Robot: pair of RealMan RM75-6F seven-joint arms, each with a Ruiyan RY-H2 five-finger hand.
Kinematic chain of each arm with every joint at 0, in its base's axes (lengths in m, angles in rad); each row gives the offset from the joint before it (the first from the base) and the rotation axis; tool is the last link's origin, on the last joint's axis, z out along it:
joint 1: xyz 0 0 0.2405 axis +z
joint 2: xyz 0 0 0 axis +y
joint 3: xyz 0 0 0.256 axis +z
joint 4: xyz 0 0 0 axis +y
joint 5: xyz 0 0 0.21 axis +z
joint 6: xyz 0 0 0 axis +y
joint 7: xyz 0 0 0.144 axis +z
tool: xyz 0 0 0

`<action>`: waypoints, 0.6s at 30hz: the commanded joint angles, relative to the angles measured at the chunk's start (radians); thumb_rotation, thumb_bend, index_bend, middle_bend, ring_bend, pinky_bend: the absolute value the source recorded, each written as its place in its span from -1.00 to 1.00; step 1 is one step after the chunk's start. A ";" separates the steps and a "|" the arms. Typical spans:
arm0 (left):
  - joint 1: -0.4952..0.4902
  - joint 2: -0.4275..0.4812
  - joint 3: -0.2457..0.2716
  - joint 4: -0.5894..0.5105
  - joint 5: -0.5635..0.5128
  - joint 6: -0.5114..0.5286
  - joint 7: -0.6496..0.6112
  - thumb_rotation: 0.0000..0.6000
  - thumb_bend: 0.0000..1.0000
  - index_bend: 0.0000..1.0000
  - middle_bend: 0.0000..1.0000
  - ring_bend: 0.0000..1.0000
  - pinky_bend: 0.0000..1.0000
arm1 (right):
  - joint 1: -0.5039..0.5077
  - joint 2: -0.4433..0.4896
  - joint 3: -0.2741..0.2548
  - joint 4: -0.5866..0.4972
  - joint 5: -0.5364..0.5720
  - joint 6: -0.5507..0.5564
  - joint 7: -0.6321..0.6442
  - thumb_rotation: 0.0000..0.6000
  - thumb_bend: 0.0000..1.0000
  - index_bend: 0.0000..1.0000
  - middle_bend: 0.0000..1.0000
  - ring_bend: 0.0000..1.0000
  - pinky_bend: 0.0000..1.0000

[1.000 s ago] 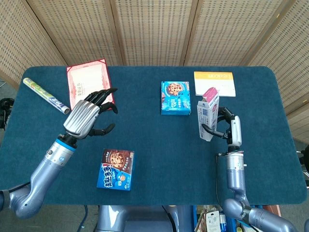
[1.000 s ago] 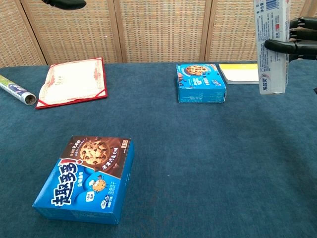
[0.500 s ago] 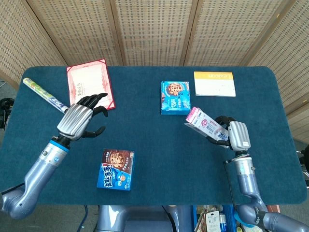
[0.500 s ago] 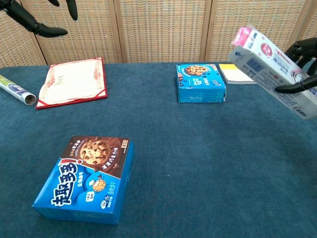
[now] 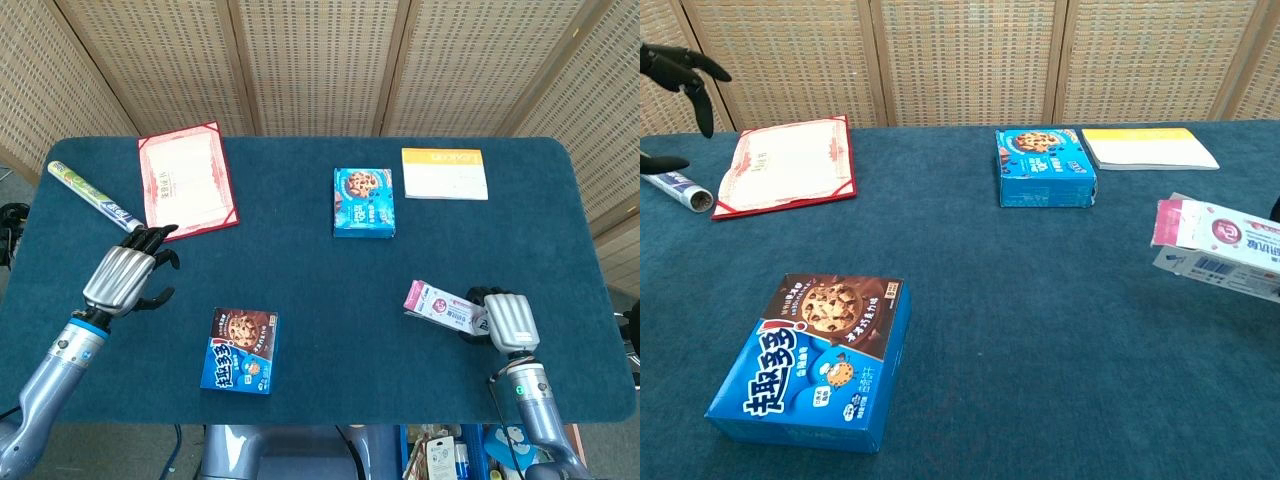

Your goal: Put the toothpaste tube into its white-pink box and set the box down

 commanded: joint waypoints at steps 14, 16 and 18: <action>0.159 -0.096 0.076 0.160 0.157 0.145 0.024 1.00 -0.35 -0.40 -0.98 -0.94 -0.90 | -0.033 -0.008 -0.044 0.021 -0.010 -0.024 -0.017 1.00 -0.79 0.26 -0.10 -0.18 -0.28; 0.169 -0.099 0.078 0.171 0.160 0.148 0.028 1.00 -0.35 -0.40 -0.99 -0.95 -0.91 | -0.035 -0.006 -0.049 0.021 -0.010 -0.031 -0.021 1.00 -0.79 0.19 -0.17 -0.25 -0.36; 0.179 -0.104 0.081 0.183 0.164 0.151 0.031 1.00 -0.35 -0.41 -1.00 -0.95 -0.92 | -0.037 -0.002 -0.053 0.018 -0.008 -0.038 -0.025 1.00 -0.79 0.09 -0.25 -0.34 -0.46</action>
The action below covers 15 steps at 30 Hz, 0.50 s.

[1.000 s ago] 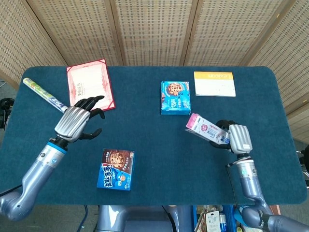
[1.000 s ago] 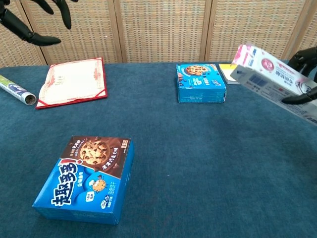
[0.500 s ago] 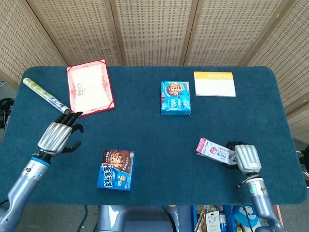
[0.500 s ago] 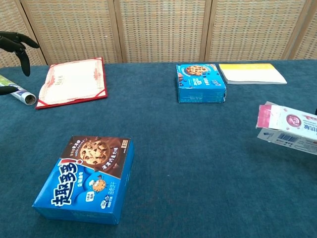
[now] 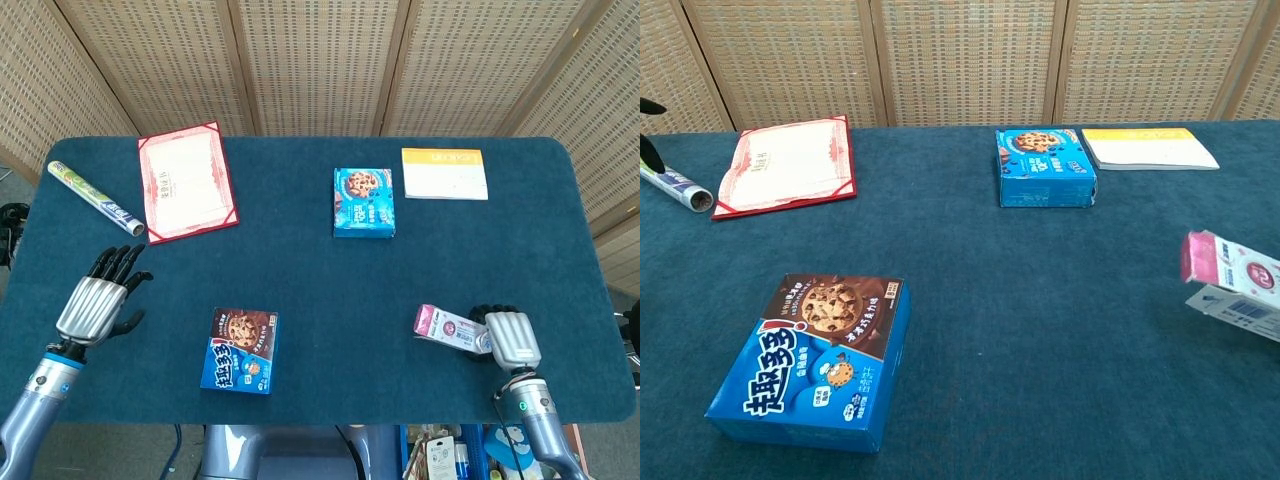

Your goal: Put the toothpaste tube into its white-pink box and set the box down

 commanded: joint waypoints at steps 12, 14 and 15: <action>0.061 -0.024 0.008 0.088 0.005 -0.013 -0.039 1.00 -0.46 -0.79 -1.00 -1.00 -1.00 | 0.009 0.059 -0.041 -0.051 0.065 -0.141 -0.048 1.00 -0.91 -1.00 -1.00 -1.00 -1.00; 0.064 -0.025 0.006 0.096 0.001 -0.025 -0.045 1.00 -0.48 -0.90 -1.00 -1.00 -1.00 | 0.007 0.058 -0.039 -0.050 0.059 -0.135 -0.041 1.00 -0.96 -1.00 -1.00 -1.00 -1.00; 0.065 -0.024 0.006 0.099 -0.002 -0.031 -0.046 1.00 -0.51 -0.96 -1.00 -1.00 -1.00 | 0.004 0.056 -0.039 -0.046 0.053 -0.129 -0.035 1.00 -0.99 -1.00 -1.00 -1.00 -1.00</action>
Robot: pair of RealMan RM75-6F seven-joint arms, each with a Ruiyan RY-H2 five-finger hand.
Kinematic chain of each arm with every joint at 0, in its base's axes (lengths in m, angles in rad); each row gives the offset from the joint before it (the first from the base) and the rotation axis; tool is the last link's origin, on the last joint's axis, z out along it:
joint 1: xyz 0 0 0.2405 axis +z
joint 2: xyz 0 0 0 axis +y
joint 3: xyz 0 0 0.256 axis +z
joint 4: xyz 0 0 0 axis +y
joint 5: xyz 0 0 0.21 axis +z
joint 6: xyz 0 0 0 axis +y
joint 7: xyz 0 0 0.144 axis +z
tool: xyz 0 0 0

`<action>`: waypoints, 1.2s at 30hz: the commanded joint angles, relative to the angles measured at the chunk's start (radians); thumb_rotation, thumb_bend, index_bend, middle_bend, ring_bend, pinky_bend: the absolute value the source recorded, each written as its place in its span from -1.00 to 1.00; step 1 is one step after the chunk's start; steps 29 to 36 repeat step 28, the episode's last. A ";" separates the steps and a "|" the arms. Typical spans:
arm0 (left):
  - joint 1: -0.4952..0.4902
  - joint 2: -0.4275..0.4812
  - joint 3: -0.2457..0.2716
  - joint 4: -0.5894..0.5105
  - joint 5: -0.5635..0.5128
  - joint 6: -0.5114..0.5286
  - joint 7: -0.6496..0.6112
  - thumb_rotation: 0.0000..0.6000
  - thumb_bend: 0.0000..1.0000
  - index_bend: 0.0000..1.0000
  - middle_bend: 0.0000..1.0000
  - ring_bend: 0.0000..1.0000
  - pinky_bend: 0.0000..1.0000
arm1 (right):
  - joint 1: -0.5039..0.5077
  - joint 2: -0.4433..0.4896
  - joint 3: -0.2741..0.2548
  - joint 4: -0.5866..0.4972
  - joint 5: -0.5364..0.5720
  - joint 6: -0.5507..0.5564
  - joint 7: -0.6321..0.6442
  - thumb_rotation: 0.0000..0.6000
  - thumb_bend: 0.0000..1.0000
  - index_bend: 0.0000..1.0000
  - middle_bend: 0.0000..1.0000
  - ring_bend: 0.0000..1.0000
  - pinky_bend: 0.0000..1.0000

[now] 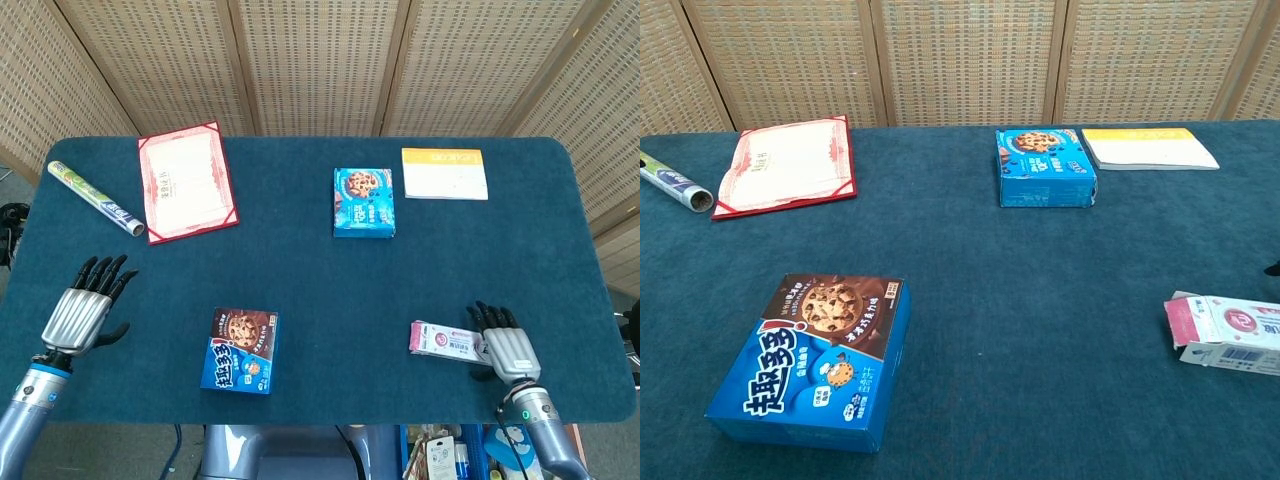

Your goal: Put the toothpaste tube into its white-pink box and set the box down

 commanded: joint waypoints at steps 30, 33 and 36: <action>0.228 -0.058 0.059 0.006 0.171 0.247 -0.016 1.00 -0.60 -1.00 -1.00 -1.00 -1.00 | -0.083 0.046 -0.013 -0.048 -0.302 0.331 -0.035 1.00 -1.00 -1.00 -1.00 -1.00 -1.00; 0.228 -0.058 0.059 0.006 0.171 0.247 -0.016 1.00 -0.60 -1.00 -1.00 -1.00 -1.00 | -0.083 0.046 -0.013 -0.048 -0.302 0.331 -0.035 1.00 -1.00 -1.00 -1.00 -1.00 -1.00; 0.228 -0.058 0.059 0.006 0.171 0.247 -0.016 1.00 -0.60 -1.00 -1.00 -1.00 -1.00 | -0.083 0.046 -0.013 -0.048 -0.302 0.331 -0.035 1.00 -1.00 -1.00 -1.00 -1.00 -1.00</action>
